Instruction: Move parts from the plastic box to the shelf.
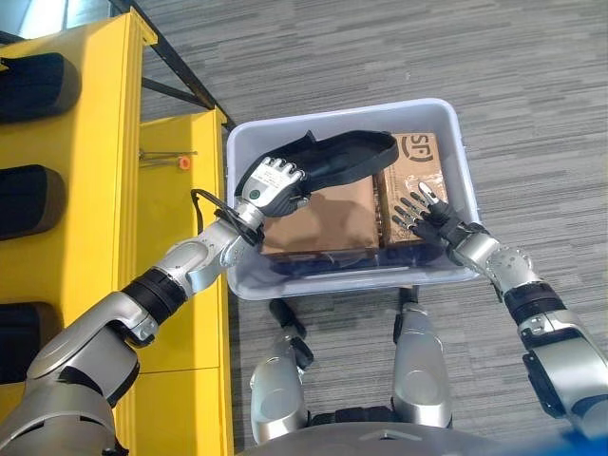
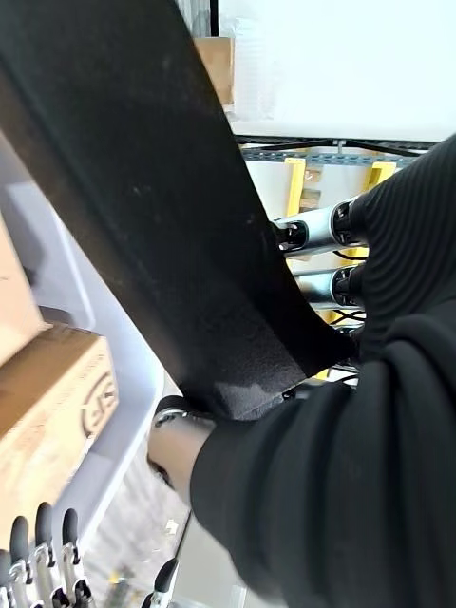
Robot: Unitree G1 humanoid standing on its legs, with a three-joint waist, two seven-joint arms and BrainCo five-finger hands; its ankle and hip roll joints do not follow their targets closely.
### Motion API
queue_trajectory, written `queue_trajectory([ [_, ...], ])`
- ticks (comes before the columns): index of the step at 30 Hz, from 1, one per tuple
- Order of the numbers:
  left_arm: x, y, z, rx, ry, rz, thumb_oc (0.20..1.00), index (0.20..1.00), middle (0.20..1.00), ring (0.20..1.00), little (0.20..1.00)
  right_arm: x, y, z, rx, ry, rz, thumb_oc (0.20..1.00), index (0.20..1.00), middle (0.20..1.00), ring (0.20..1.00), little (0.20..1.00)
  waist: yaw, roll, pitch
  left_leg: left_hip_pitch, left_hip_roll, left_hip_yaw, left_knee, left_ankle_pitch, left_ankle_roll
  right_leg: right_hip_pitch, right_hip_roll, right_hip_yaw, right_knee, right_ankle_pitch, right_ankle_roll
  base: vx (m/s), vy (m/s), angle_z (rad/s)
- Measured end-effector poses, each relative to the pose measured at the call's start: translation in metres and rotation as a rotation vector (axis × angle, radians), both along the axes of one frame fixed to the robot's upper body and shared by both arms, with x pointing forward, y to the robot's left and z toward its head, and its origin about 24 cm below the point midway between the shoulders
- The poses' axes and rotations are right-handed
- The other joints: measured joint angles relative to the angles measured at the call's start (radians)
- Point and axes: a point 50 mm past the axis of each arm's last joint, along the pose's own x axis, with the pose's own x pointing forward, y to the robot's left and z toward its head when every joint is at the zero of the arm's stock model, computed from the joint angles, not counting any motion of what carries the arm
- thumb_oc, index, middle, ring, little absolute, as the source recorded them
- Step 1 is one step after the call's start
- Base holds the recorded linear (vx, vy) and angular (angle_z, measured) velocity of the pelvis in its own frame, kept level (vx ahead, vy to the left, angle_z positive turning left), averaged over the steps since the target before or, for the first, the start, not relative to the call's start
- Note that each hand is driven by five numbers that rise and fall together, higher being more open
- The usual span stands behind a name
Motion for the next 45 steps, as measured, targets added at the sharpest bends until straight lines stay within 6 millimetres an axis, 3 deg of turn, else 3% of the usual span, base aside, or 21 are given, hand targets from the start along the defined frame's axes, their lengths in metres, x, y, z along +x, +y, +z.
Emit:
queue_trajectory([
  [6,0.002,-0.006,0.003,-0.188,-0.003,-0.011,0.2,0.2,0.2,0.2,0.2,-0.001,0.009,-0.004,0.014,0.017,0.013,1.0,1.0,1.0,1.0,1.0,0.001,-0.009,-0.005,0.003,0.0,-0.007,0.002,0.0,0.0,0.011,0.0,-0.005,-0.003,0.0,0.0,0.01,-0.049,0.03],
  [15,0.008,-0.004,0.005,-0.835,0.185,0.052,0.2,0.2,0.2,0.2,0.2,-0.006,0.02,-0.006,-0.005,-0.022,-0.015,1.0,1.0,1.0,1.0,1.0,0.006,-0.01,-0.006,0.005,0.003,-0.014,0.005,0.0,0.0,0.023,0.001,-0.012,-0.008,0.001,-0.001,0.02,-0.045,0.02],
  [20,0.011,-0.023,-0.004,-1.158,0.39,0.002,0.2,0.2,0.2,0.2,0.2,-0.008,0.023,-0.005,-0.059,-0.05,-0.032,1.0,1.0,1.0,1.0,1.0,0.025,-0.013,-0.007,0.005,0.005,-0.024,0.009,-0.001,-0.001,0.033,0.001,-0.02,-0.009,0.0,-0.001,0.02,-0.031,0.04],
  [29,0.004,-0.047,-0.036,-1.391,0.663,0.019,0.2,0.2,0.2,0.2,0.2,-0.008,0.035,0.0,-0.206,-0.116,-0.031,1.0,1.0,1.0,1.0,1.0,0.014,-0.046,-0.007,0.004,0.006,-0.025,0.012,-0.003,0.0,0.035,0.002,-0.02,-0.011,0.0,-0.001,0.01,-0.001,0.0],
  [35,0.002,-0.049,-0.032,-1.394,0.661,0.009,0.2,0.2,0.2,0.2,0.2,-0.011,0.04,0.0,-0.257,-0.127,-0.009,1.0,1.0,1.0,1.0,1.0,-0.003,-0.048,-0.007,0.009,0.006,-0.026,0.016,-0.007,0.0,0.044,0.002,-0.021,-0.013,0.0,-0.001,0.04,0.008,0.0],
  [38,0.002,-0.049,-0.034,-1.403,0.671,0.023,0.2,0.2,0.2,0.2,0.2,-0.012,0.034,-0.004,-0.393,-0.166,-0.027,1.0,1.0,1.0,1.0,1.0,-0.002,-0.048,-0.007,0.022,0.006,-0.026,0.017,-0.01,0.0,0.059,0.002,-0.022,-0.016,-0.001,0.0,0.0,0.0,0.0],
  [45,0.002,-0.05,-0.034,-1.472,0.727,-0.006,0.2,0.2,0.2,0.2,0.2,-0.012,0.036,0.007,-0.496,-0.248,-0.034,1.0,1.0,1.0,1.0,1.0,-0.006,-0.046,-0.007,0.025,0.006,-0.024,0.017,-0.011,0.0,0.06,0.001,-0.022,-0.016,-0.005,-0.001,0.0,0.005,0.0],
])
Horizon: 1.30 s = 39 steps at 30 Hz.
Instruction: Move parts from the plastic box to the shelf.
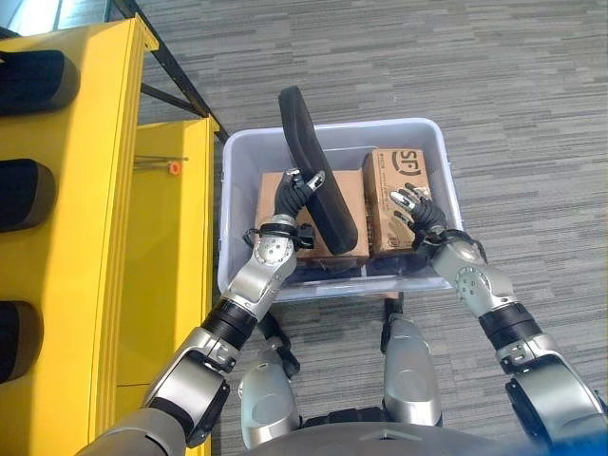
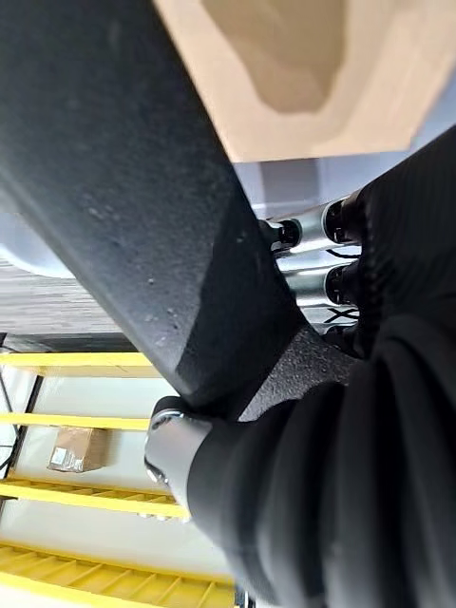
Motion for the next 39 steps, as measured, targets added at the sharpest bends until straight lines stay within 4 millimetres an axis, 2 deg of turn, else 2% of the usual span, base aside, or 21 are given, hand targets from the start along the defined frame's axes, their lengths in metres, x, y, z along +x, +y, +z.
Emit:
queue_trajectory([
  [4,-0.001,0.005,0.013,-0.098,-0.034,0.003,0.2,0.2,0.2,0.2,0.2,-0.001,-0.007,-0.013,-0.051,0.046,-0.03,1.0,1.0,1.0,1.0,1.0,0.003,0.008,0.002,0.013,-0.002,0.006,0.0,-0.003,-0.002,0.009,-0.002,0.004,0.0,0.0,0.001,0.03,0.043,-0.03],
  [8,-0.005,0.015,0.051,-0.161,-0.181,0.017,0.2,0.2,0.2,0.2,0.2,-0.002,-0.016,-0.013,-0.15,-0.019,-0.102,1.0,1.0,1.0,1.0,1.0,0.003,0.042,0.015,0.034,-0.008,0.006,-0.001,-0.007,0.0,0.029,-0.008,0.004,0.001,-0.002,0.003,0.04,0.059,0.01],
  [9,-0.005,0.017,0.059,-0.165,-0.203,0.024,0.2,0.2,0.2,0.2,0.2,-0.002,-0.019,-0.009,-0.229,-0.072,-0.122,1.0,1.0,1.0,1.0,1.0,0.001,0.051,0.015,0.041,-0.01,0.007,-0.001,-0.009,-0.001,0.036,-0.01,0.004,-0.001,-0.003,0.003,0.05,0.1,-0.01],
  [10,-0.001,0.025,0.068,-0.161,-0.211,0.045,0.2,0.2,0.2,0.2,0.2,-0.003,-0.018,0.008,-0.339,-0.199,-0.138,1.0,1.0,1.0,1.0,1.0,-0.005,0.069,0.01,0.052,-0.017,0.01,-0.002,-0.018,0.005,0.044,-0.017,0.007,0.001,-0.006,0.008,0.04,0.103,-0.02],
  [12,0.0,0.028,0.071,-0.164,-0.214,0.067,0.2,0.2,0.2,0.2,0.2,-0.004,-0.015,0.027,-0.394,-0.315,-0.125,1.0,1.0,1.0,1.0,1.0,-0.021,0.086,-0.001,0.055,-0.023,0.014,-0.002,-0.021,0.005,0.044,-0.023,0.012,0.001,-0.009,0.012,0.03,0.075,-0.03],
  [14,0.001,0.027,0.068,-0.155,-0.191,0.064,0.2,0.2,0.2,0.2,0.2,-0.01,-0.009,0.031,-0.424,-0.36,-0.093,1.0,1.0,1.0,1.0,1.0,-0.025,0.097,-0.008,0.062,-0.023,0.017,-0.002,-0.02,0.0,0.045,-0.024,0.015,0.009,-0.012,0.013,0.03,0.048,-0.05],
  [15,0.001,0.022,0.065,-0.162,-0.163,0.047,0.2,0.2,0.2,0.2,0.2,-0.013,-0.012,0.018,-0.446,-0.314,-0.098,1.0,1.0,1.0,1.0,1.0,-0.024,0.105,-0.012,0.066,-0.023,0.019,-0.002,-0.02,0.0,0.046,-0.024,0.015,0.011,-0.015,0.012,0.03,0.038,-0.03],
  [19,0.0,0.02,0.06,-0.193,-0.123,0.028,0.2,0.2,0.2,0.2,0.2,-0.019,-0.023,-0.003,-0.555,-0.257,-0.118,1.0,1.0,1.0,1.0,1.0,-0.024,0.11,-0.015,0.068,-0.024,0.019,-0.002,-0.02,0.0,0.046,-0.024,0.016,0.015,-0.016,0.012,0.0,0.0,0.0],
  [23,-0.004,0.021,0.046,-0.197,-0.075,-0.002,0.2,0.2,0.2,0.2,0.2,-0.02,-0.025,-0.001,-0.571,-0.285,-0.145,1.0,1.0,1.0,1.0,1.0,-0.022,0.12,-0.021,0.081,-0.024,0.018,-0.004,-0.02,0.0,0.056,-0.025,0.016,0.021,-0.021,0.011,0.0,0.0,0.0],
  [29,-0.017,0.023,0.013,-0.2,0.048,-0.058,0.2,0.2,0.2,0.2,0.2,-0.024,-0.037,0.001,-0.572,-0.306,-0.207,1.0,1.0,1.0,1.0,1.0,-0.017,0.169,-0.065,0.088,-0.037,0.008,-0.019,-0.02,0.007,0.054,-0.04,0.008,0.052,-0.048,0.014,0.0,0.001,0.07],
  [30,-0.024,0.024,0.002,-0.199,0.082,-0.084,0.2,0.2,0.2,0.2,0.2,-0.025,-0.041,-0.001,-0.539,-0.285,-0.199,1.0,1.0,1.0,1.0,1.0,-0.011,0.177,-0.073,0.089,-0.036,0.005,-0.02,-0.02,0.007,0.053,-0.04,0.006,0.059,-0.054,0.013,-0.02,0.001,0.04],
  [32,-0.027,0.024,-0.002,-0.2,0.094,-0.098,0.2,0.2,0.2,0.2,0.2,-0.025,-0.042,-0.002,-0.497,-0.269,-0.193,1.0,1.0,1.0,1.0,1.0,-0.007,0.179,-0.074,0.089,-0.036,0.004,-0.019,-0.019,0.007,0.051,-0.04,0.006,0.066,-0.057,0.013,-0.01,-0.002,0.02],
  [33,-0.032,0.021,-0.009,-0.207,0.127,-0.157,0.2,0.2,0.2,0.2,0.2,-0.025,-0.046,-0.009,-0.334,-0.197,-0.187,1.0,1.0,1.0,1.0,1.0,0.007,0.18,-0.076,0.089,-0.035,-0.001,-0.019,-0.016,0.006,0.047,-0.042,0.002,0.084,-0.067,0.01,-0.01,-0.009,0.09],
  [36,-0.033,0.018,-0.01,-0.211,0.139,-0.228,0.2,0.2,0.2,0.2,0.2,-0.027,-0.052,-0.027,-0.233,-0.092,-0.183,1.0,1.0,1.0,1.0,1.0,0.029,0.182,-0.084,0.089,-0.037,-0.01,-0.02,-0.015,0.006,0.042,-0.049,-0.004,0.105,-0.086,0.005,0.01,0.004,0.11],
  [37,-0.036,0.017,-0.007,-0.203,0.134,-0.269,0.2,0.2,0.2,0.2,0.2,-0.029,-0.058,-0.039,-0.186,-0.036,-0.192,1.0,1.0,1.0,1.0,1.0,0.046,0.192,-0.096,0.089,-0.039,-0.013,-0.02,-0.014,0.007,0.043,-0.052,-0.008,0.111,-0.09,0.006,0.03,0.018,0.06],
  [39,-0.04,0.017,-0.002,-0.194,0.113,-0.322,0.2,0.2,0.2,0.2,0.2,-0.031,-0.068,-0.048,-0.155,0.008,-0.224,1.0,1.0,1.0,1.0,1.0,0.058,0.204,-0.114,0.089,-0.042,-0.019,-0.022,-0.014,0.007,0.048,-0.056,-0.013,0.11,-0.093,0.007,0.04,0.019,0.12],
])
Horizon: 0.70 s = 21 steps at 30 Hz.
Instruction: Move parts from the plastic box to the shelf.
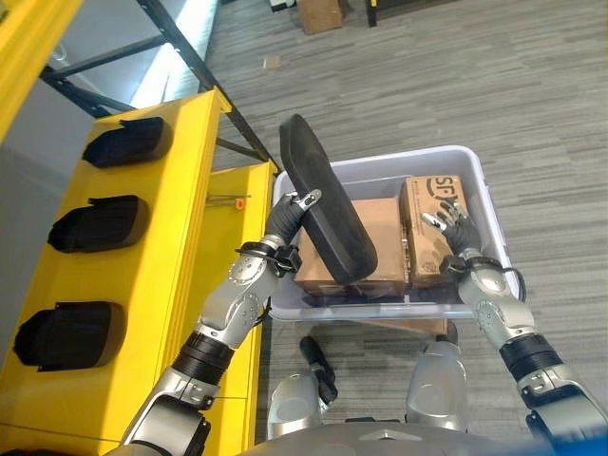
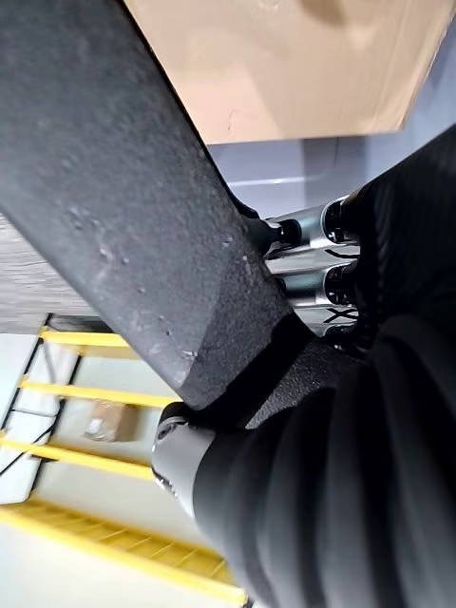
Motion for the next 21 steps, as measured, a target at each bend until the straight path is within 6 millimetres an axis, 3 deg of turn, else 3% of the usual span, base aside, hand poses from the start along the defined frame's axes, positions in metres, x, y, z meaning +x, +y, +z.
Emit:
queue_trajectory([
  [8,-0.012,-0.002,-0.001,-0.015,0.1,-0.253,0.2,0.2,0.2,0.2,0.2,0.006,-0.021,-0.006,0.1,0.03,0.018,1.0,1.0,1.0,1.0,1.0,0.046,0.01,-0.074,0.033,-0.015,-0.035,-0.011,-0.001,-0.001,0.065,-0.019,-0.039,-0.005,-0.016,0.016,0.05,0.016,0.15],
  [13,-0.026,-0.017,0.003,-0.019,0.126,-0.458,0.2,0.2,0.2,0.2,0.2,0.002,-0.025,-0.026,0.272,0.113,0.065,1.0,1.0,1.0,1.0,1.0,0.085,0.0,-0.124,0.041,-0.024,-0.07,-0.015,-0.002,-0.001,0.101,-0.03,-0.078,-0.006,-0.03,0.023,0.07,0.013,0.2],
  [16,-0.034,-0.027,0.009,-0.083,0.168,-0.541,0.2,0.2,0.2,0.2,0.2,-0.004,-0.021,-0.039,0.352,0.154,0.103,1.0,1.0,1.0,1.0,1.0,0.099,-0.001,-0.133,0.064,-0.03,-0.073,-0.02,-0.007,-0.001,0.138,-0.034,-0.091,-0.022,-0.03,0.027,0.05,0.014,0.09],
  [21,-0.039,-0.039,0.012,-0.096,0.212,-0.612,0.2,0.2,0.2,0.2,0.2,-0.003,-0.008,-0.04,0.41,0.138,0.188,1.0,1.0,1.0,1.0,1.0,0.098,-0.01,-0.156,0.073,-0.034,-0.077,-0.026,-0.004,-0.007,0.166,-0.033,-0.103,-0.039,-0.026,0.033,0.05,0.024,0.04],
])
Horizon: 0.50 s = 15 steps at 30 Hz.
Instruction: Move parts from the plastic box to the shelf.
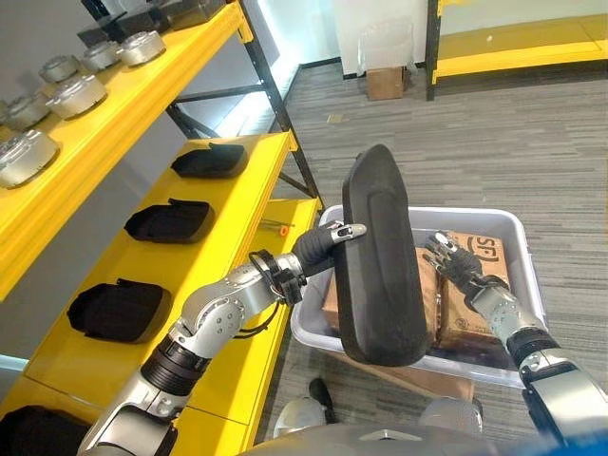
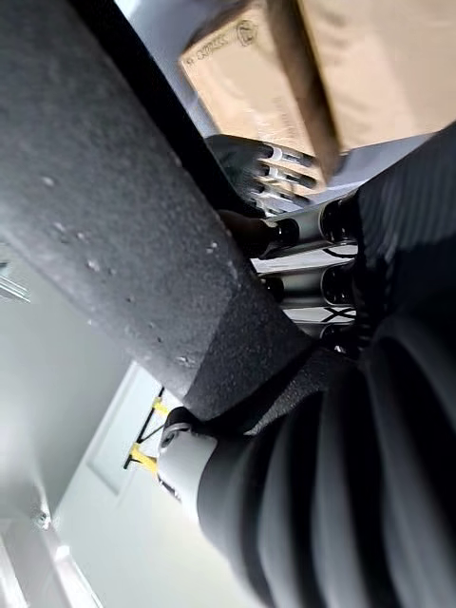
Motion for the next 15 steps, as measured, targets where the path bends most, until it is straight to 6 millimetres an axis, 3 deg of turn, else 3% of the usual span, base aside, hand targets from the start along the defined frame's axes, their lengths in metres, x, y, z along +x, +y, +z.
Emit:
queue_trajectory([
  [15,0.001,0.004,-0.008,0.088,-0.004,0.03,0.2,0.2,0.2,0.2,0.2,-0.016,0.065,-0.011,0.153,-0.004,0.269,1.0,1.0,1.0,1.0,1.0,0.012,-0.011,-0.014,-0.001,-0.001,-0.019,-0.004,-0.002,-0.001,0.019,0.001,-0.023,-0.023,0.003,0.003,0.0,0.002,0.02],
])
